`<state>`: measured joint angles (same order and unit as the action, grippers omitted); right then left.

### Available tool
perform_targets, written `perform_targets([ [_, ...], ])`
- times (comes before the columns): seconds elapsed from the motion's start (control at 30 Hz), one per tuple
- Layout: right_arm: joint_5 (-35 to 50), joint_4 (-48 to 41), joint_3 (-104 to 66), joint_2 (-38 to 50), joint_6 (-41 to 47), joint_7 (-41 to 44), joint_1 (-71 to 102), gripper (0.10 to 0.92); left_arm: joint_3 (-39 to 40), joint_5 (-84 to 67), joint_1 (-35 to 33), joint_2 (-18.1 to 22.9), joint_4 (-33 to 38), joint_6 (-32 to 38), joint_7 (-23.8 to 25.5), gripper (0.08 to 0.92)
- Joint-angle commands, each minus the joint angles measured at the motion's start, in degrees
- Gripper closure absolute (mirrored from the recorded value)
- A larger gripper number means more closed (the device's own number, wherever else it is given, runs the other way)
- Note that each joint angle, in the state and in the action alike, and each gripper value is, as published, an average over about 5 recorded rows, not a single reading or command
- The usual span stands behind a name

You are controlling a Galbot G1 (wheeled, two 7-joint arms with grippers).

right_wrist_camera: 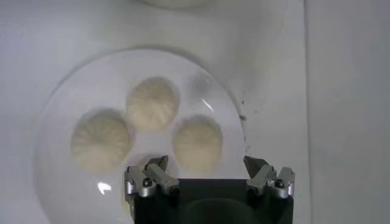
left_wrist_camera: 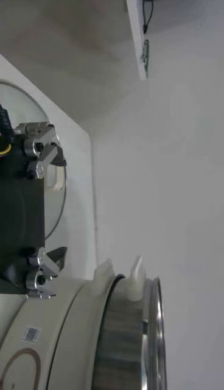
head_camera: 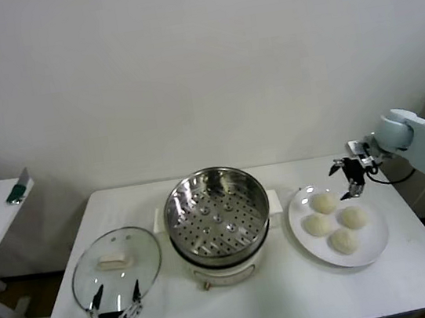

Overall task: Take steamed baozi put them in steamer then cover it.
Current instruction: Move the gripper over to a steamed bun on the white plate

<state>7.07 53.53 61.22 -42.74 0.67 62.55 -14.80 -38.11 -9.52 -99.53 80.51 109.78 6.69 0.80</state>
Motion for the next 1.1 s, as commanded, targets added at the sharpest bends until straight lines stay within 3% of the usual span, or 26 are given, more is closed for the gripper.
perform_targets([
  [0.03, -0.55, -9.41, 5.15, -6.31, -1.08, 3.52, -2.86, 0.203, -0.05, -0.07, 0.19, -0.11, -0.31, 0.07, -0.01, 0.177],
  [0.8, -4.54, -15.27, -1.28, -12.57, 0.08, 0.22, 6.37, 0.208, -0.13, 0.19, 0.55, 0.13, -1.59, 0.55, -0.35, 0.177],
  [1.1, -5.6, -15.88, -2.22, -13.04, -0.09, -1.22, 6.82, 0.298, 0.03, 0.38, 0.85, 0.09, -1.74, 0.7, -0.47, 0.177],
])
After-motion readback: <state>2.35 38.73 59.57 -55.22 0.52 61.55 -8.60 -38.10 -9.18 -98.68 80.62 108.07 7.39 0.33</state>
